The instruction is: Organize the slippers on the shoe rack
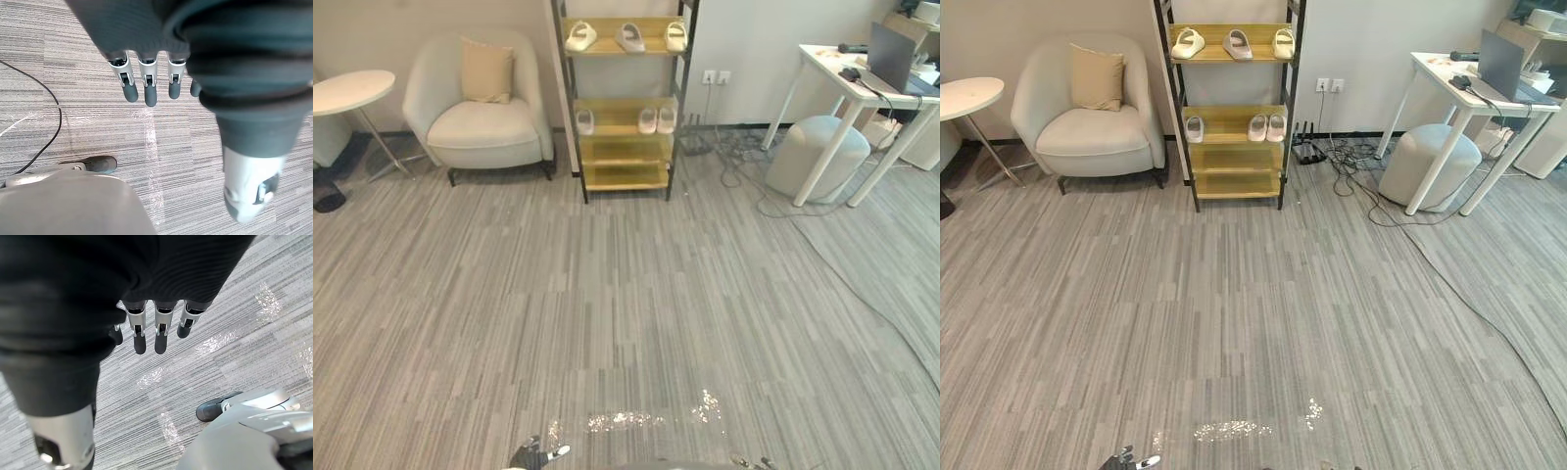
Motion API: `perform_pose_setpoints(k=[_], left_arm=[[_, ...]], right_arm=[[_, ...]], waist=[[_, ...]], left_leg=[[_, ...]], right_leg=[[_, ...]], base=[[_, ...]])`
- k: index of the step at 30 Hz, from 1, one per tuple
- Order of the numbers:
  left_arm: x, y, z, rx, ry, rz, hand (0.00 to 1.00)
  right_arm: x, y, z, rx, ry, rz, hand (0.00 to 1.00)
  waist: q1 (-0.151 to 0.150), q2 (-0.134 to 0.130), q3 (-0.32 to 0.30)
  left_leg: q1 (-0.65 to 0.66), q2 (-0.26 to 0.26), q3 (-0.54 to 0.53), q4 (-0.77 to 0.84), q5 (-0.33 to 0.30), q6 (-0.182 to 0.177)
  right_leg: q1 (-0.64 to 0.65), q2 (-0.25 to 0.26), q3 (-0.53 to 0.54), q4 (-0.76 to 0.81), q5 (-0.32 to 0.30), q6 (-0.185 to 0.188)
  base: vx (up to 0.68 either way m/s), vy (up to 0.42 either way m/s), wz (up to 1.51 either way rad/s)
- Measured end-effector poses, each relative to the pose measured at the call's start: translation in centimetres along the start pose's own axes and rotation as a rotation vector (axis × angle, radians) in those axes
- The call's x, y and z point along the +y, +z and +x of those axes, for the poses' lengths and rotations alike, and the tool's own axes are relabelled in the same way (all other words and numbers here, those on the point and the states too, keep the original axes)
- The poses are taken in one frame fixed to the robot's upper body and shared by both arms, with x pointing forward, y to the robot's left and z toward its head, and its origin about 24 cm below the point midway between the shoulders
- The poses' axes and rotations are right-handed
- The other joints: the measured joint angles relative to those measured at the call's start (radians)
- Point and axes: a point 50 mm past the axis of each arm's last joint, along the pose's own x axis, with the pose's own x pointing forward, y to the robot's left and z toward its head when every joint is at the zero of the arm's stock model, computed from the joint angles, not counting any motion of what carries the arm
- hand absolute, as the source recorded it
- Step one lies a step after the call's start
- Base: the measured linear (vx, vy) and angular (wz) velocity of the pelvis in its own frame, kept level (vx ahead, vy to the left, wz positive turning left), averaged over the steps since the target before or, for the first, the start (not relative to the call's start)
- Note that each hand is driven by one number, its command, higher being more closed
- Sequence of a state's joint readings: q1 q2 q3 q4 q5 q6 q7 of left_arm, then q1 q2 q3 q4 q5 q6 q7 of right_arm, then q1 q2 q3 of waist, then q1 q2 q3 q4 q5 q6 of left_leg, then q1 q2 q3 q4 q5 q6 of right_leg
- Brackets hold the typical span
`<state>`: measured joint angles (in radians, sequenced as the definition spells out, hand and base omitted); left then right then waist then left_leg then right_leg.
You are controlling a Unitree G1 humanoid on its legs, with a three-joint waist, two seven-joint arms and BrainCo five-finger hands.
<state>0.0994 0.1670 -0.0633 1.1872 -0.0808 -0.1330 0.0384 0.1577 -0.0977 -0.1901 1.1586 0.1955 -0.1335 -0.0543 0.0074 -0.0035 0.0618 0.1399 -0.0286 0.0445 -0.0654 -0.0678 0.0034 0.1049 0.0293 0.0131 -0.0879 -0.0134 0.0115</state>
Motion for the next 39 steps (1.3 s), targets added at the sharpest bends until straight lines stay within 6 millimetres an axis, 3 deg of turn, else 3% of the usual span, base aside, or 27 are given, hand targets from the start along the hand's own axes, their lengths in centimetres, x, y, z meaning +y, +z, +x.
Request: perform_pose_setpoints(k=[7,34,37,38,39], left_arm=[[0.35,-0.08,-0.02,0.003,0.008,0.005,0.00],[0.38,-0.30,-0.04,0.017,0.009,0.009,0.00],[0.39,0.30,0.11,0.001,0.010,0.007,0.00],[0.36,0.34,0.11,-0.001,0.010,0.001,0.00],[0.36,0.52,0.10,-0.013,0.022,-0.049,0.00]], right_arm=[[0.31,-0.26,-0.06,0.008,0.006,0.004,0.00],[0.25,-0.43,-0.10,0.016,0.013,0.005,0.00],[0.35,-0.02,0.01,0.005,0.016,0.014,0.00],[0.30,0.13,0.05,0.001,0.016,0.015,0.00],[0.19,0.26,0.07,-0.003,0.012,0.026,0.00]], waist=[[0.000,-0.016,-0.004],[-0.001,-0.015,-0.017],[-0.007,-0.013,0.006],[-0.006,0.000,0.022],[-0.003,0.003,0.031]], left_leg=[[0.002,-0.001,-0.001,0.002,0.000,0.000],[-0.005,-0.001,-0.010,0.016,-0.002,-0.001],[-0.058,0.007,-0.016,0.155,-0.073,-0.011],[-0.076,0.015,-0.014,0.218,-0.109,-0.017],[-0.124,0.035,-0.001,0.337,-0.166,-0.044]], right_leg=[[-0.001,-0.001,-0.002,0.000,0.000,0.000],[-0.006,-0.002,-0.011,0.020,-0.011,-0.003],[-0.039,0.001,-0.024,0.130,-0.073,-0.010],[-0.045,0.006,-0.022,0.159,-0.098,-0.014],[-0.062,0.020,-0.011,0.215,-0.140,-0.026]], base=[[-0.03,-0.009,0.01],[0.00,-0.002,0.00],[-0.02,-0.033,0.09],[-0.06,-0.031,-0.04],[-0.05,-0.027,-0.09]])
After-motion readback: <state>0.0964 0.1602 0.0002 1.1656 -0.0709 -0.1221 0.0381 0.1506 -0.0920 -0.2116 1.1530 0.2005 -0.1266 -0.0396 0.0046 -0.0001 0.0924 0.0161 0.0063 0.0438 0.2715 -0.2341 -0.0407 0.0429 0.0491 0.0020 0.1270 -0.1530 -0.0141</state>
